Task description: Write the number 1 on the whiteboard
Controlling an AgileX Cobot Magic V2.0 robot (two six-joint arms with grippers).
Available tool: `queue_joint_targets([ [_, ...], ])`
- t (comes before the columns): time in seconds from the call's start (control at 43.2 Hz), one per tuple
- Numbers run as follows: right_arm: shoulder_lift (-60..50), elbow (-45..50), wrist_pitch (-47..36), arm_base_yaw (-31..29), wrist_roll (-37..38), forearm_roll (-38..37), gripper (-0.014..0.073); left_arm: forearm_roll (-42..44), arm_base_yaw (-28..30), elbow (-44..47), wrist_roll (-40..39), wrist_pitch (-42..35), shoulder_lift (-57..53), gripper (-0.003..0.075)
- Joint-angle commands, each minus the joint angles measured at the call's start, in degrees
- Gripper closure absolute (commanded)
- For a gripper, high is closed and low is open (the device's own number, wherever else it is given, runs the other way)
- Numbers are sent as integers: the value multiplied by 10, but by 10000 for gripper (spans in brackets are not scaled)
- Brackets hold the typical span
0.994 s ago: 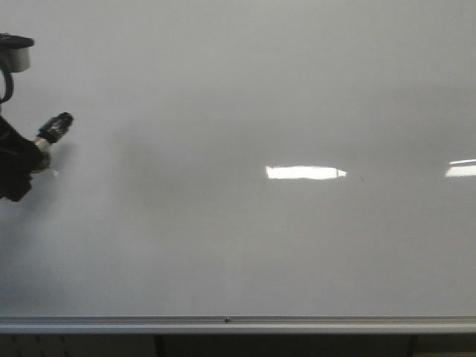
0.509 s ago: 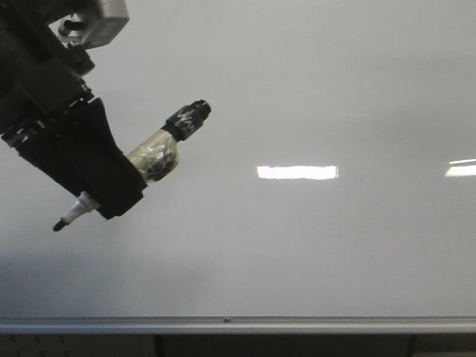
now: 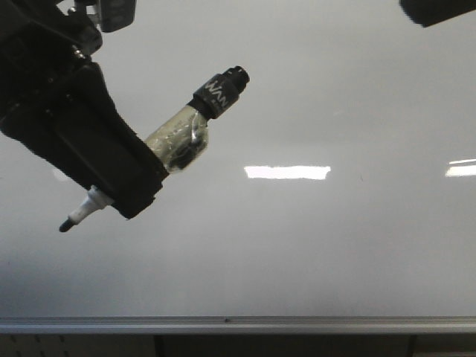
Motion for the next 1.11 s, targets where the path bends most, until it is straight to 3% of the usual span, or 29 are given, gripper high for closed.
queue_joint_targets([
  [0.0, 33, -24, 35, 0, -41, 97, 106, -42, -20, -19, 8, 44, -24, 741],
  [0.231, 104, -24, 78, 1, -91, 173, 106, -43, -51, -19, 19, 40, -24, 741],
  [0.439, 126, -24, 86, 5, -98, 174, 106, -47, -52, -19, 19, 40, -24, 741],
  [0.694, 154, -24, 72, 76, -103, 172, 106, -50, -52, -19, 19, 39, -24, 741],
  [1.087, 180, -24, 105, 81, -103, 171, 106, -49, -52, -19, 19, 26, -24, 741],
])
